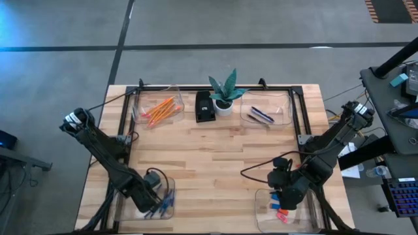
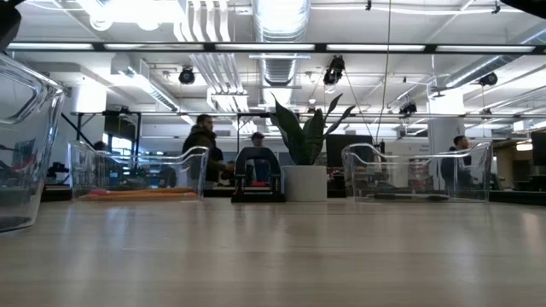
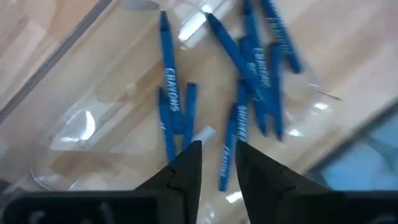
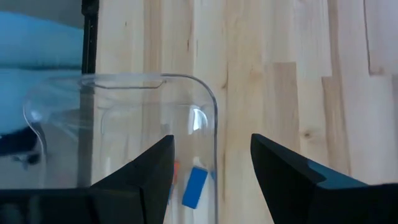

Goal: Sort crayons/erasers/pens/pencils in bins
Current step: Return to Home Position

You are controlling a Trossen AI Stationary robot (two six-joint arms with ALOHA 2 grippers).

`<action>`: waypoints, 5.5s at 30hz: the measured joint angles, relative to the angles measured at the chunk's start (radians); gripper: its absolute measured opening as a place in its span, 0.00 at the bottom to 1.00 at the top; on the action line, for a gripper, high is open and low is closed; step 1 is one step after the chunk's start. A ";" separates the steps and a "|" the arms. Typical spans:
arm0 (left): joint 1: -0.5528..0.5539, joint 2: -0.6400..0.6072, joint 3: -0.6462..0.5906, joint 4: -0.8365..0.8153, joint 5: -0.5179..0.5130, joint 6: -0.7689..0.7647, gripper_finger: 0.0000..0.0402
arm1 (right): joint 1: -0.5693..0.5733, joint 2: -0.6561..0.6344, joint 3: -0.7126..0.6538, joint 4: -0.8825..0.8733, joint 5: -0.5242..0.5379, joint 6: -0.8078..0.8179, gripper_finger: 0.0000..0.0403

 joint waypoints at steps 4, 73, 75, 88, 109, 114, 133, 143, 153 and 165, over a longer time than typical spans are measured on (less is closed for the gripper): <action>0.000 -0.073 0.021 -0.015 -0.050 0.037 0.21 | -0.002 -0.006 0.000 0.000 0.002 -0.118 0.50; 0.535 -1.114 -0.844 1.126 -0.399 1.619 0.22 | -0.462 -1.062 -1.100 1.105 0.151 -0.579 0.50; 0.535 -1.112 -0.848 1.136 -0.399 1.616 0.22 | -0.462 -1.062 -1.110 1.106 0.151 -0.569 0.50; 0.535 -1.104 -0.923 1.263 -0.415 1.608 0.22 | -0.464 -1.061 -1.110 1.095 0.155 -0.590 0.50; 0.535 -1.104 -0.925 1.268 -0.423 1.617 0.22 | -0.464 -1.060 -1.110 1.091 0.155 -0.579 0.50; 0.535 -1.104 -0.926 1.268 -0.422 1.617 0.22 | -0.464 -1.061 -1.111 1.091 0.154 -0.579 0.50; 0.535 -1.103 -0.927 1.268 -0.422 1.617 0.22 | -0.464 -1.060 -1.111 1.092 0.155 -0.579 0.50; 0.535 -1.103 -0.927 1.268 -0.421 1.617 0.22 | -0.464 -1.060 -1.111 1.092 0.155 -0.579 0.50; 0.535 -1.103 -0.927 1.268 -0.421 1.617 0.22 | -0.464 -1.060 -1.112 1.091 0.155 -0.579 0.50; 0.535 -1.103 -0.927 1.268 -0.420 1.617 0.22 | -0.463 -1.060 -1.112 1.092 0.155 -0.579 0.50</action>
